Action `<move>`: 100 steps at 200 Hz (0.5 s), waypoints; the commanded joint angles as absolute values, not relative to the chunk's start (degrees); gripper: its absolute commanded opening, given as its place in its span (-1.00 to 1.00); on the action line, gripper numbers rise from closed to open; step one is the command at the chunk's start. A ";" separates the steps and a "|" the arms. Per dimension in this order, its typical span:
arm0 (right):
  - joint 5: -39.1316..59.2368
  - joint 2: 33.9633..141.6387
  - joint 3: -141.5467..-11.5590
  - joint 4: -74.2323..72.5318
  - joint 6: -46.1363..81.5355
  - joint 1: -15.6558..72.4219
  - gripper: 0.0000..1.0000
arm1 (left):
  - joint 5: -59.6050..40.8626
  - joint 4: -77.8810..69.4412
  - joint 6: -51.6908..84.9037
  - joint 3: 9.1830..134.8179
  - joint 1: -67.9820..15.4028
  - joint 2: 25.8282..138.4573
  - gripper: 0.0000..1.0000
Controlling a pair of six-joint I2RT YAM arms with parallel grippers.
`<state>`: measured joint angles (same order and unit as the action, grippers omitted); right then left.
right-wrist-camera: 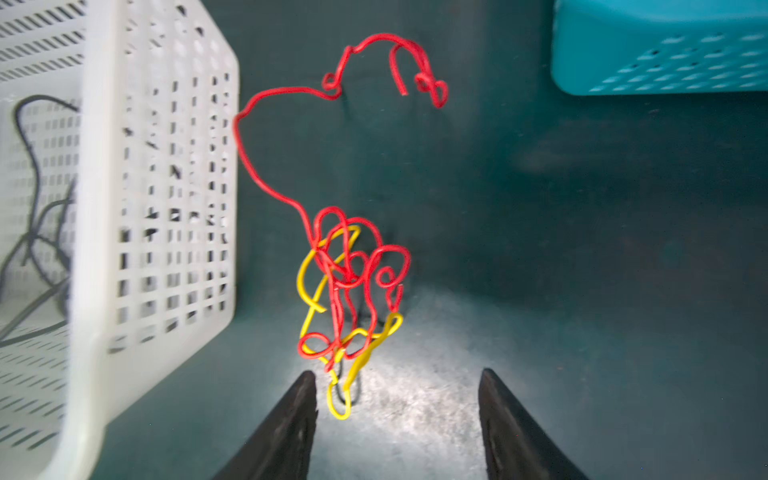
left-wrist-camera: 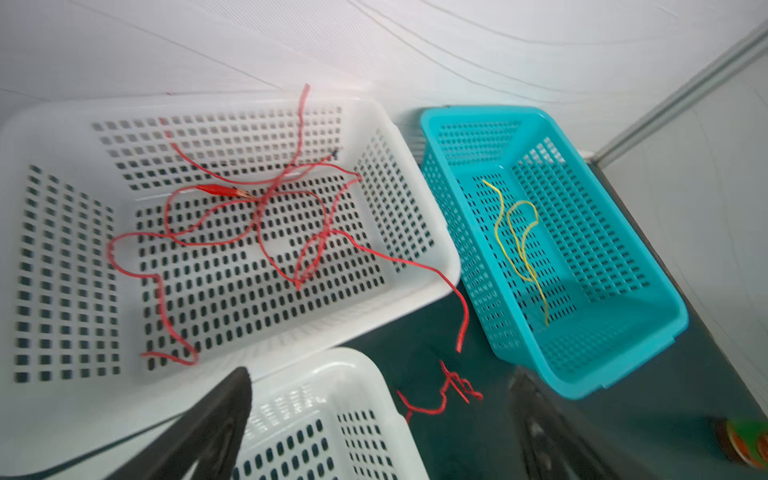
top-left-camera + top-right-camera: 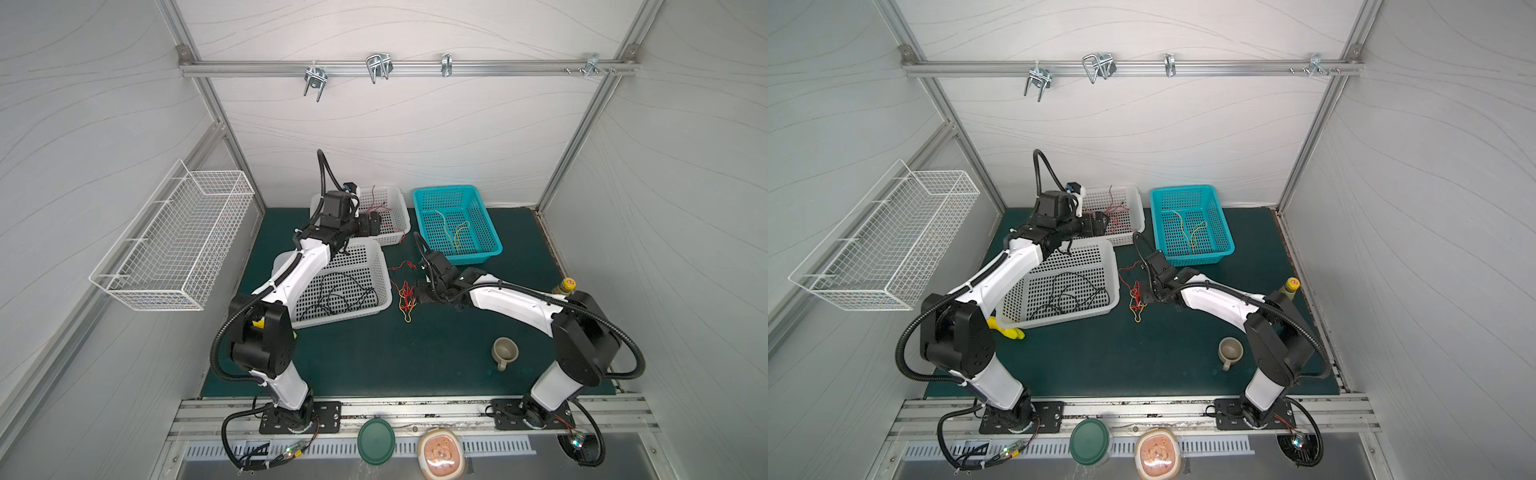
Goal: Untangle the cables
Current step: 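Move the left gripper back toward the tangle while the right gripper hovers over it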
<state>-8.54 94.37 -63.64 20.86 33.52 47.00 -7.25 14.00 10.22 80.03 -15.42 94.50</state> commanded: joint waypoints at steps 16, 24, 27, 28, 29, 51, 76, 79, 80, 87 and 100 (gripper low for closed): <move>-5.65 98.25 -64.80 20.36 36.53 48.38 0.18 | -6.14 11.98 9.84 77.19 -16.40 90.91 0.92; -5.89 98.69 -65.00 20.77 37.03 48.51 0.15 | -6.15 11.96 9.84 76.70 -16.66 90.38 0.92; -5.97 98.84 -65.03 20.90 37.27 48.58 0.14 | -6.16 11.91 9.78 76.55 -16.82 90.21 0.91; -5.97 98.90 -64.99 20.95 37.36 48.59 0.14 | -6.16 11.93 9.72 76.46 -16.85 90.15 0.92; -6.11 98.93 -64.97 20.98 37.44 48.60 0.13 | -6.16 11.94 9.70 76.42 -16.90 90.08 0.92; -6.51 99.38 -64.01 20.93 38.59 48.60 0.05 | -6.15 12.52 8.97 76.20 -18.08 89.47 0.92; -7.41 98.94 -62.65 20.02 38.77 48.61 -0.25 | -6.31 12.96 8.88 75.96 -19.31 89.63 0.91; -7.53 98.88 -62.47 19.84 38.78 48.60 -0.28 | -6.39 13.00 8.88 76.02 -19.48 89.65 0.91; -7.59 98.79 -62.35 19.72 38.82 48.60 -0.30 | -6.40 13.01 8.88 76.11 -19.54 89.69 0.91; -8.01 98.38 -61.95 19.44 38.80 48.60 -0.37 | -6.78 13.16 8.99 76.16 -19.83 89.94 0.91; -9.20 97.69 -61.45 19.31 38.32 48.60 -0.52 | -7.58 13.49 9.29 76.46 -20.42 90.39 0.91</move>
